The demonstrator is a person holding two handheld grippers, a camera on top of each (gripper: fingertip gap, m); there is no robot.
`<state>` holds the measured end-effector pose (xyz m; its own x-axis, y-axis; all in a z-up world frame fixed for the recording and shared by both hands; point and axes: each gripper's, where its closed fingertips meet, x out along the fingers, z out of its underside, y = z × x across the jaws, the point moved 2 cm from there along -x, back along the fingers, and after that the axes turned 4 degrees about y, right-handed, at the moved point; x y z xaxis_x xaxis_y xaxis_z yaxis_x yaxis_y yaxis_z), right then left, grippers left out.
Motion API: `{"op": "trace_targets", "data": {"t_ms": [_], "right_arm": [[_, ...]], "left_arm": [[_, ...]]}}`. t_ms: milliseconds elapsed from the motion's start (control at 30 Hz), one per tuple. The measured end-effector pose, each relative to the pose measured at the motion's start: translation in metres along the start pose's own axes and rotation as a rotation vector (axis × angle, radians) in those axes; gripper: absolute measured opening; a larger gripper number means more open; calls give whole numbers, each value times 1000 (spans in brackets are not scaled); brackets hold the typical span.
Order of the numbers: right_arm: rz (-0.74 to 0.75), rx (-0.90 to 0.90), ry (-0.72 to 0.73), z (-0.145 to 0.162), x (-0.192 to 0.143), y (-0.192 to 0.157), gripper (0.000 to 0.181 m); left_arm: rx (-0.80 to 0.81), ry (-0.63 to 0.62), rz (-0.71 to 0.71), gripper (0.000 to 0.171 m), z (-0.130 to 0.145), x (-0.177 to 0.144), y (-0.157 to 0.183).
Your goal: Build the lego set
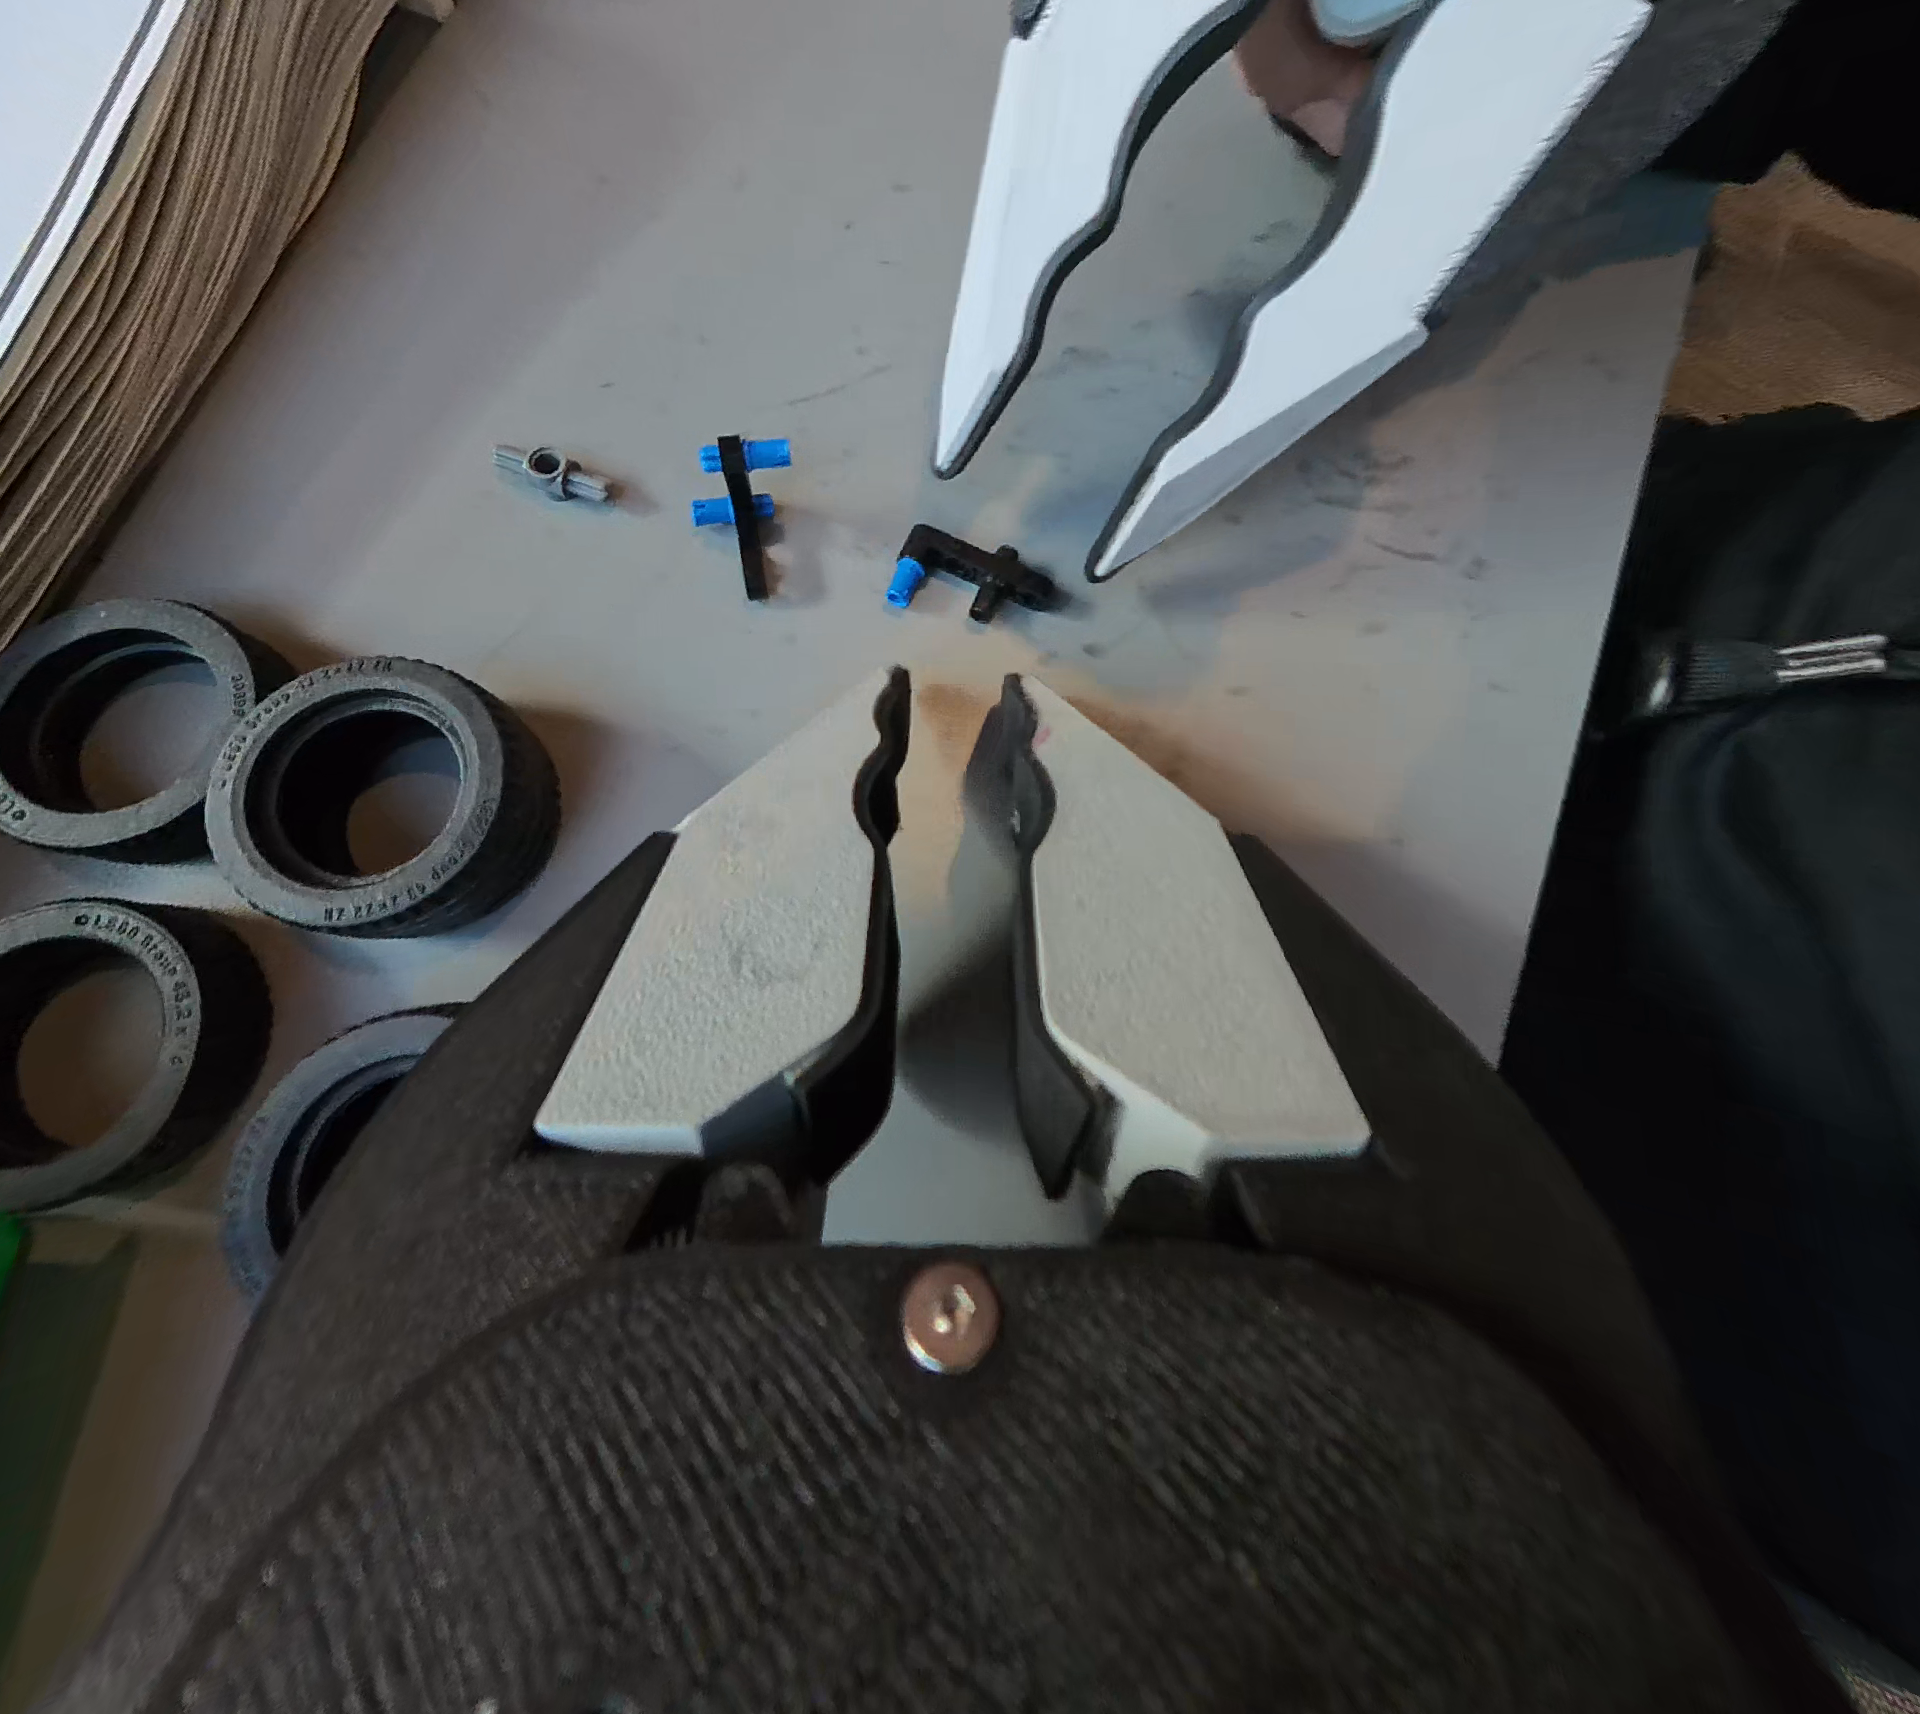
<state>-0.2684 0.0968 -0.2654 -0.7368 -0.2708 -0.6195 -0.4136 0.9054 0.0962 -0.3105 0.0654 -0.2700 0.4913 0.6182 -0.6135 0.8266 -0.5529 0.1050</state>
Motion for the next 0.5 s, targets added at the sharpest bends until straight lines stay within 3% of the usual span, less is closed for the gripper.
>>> {"op": "trace_targets", "data": {"t_ms": [333,500], "right_arm": [[19,108,10,-3,-4,-9,24],[58,198,5,3,2,-6,23]], "left_arm": [[104,-8,-94,16,-7,8,-10],[167,-22,-41,19,-12,11,-8]]}}
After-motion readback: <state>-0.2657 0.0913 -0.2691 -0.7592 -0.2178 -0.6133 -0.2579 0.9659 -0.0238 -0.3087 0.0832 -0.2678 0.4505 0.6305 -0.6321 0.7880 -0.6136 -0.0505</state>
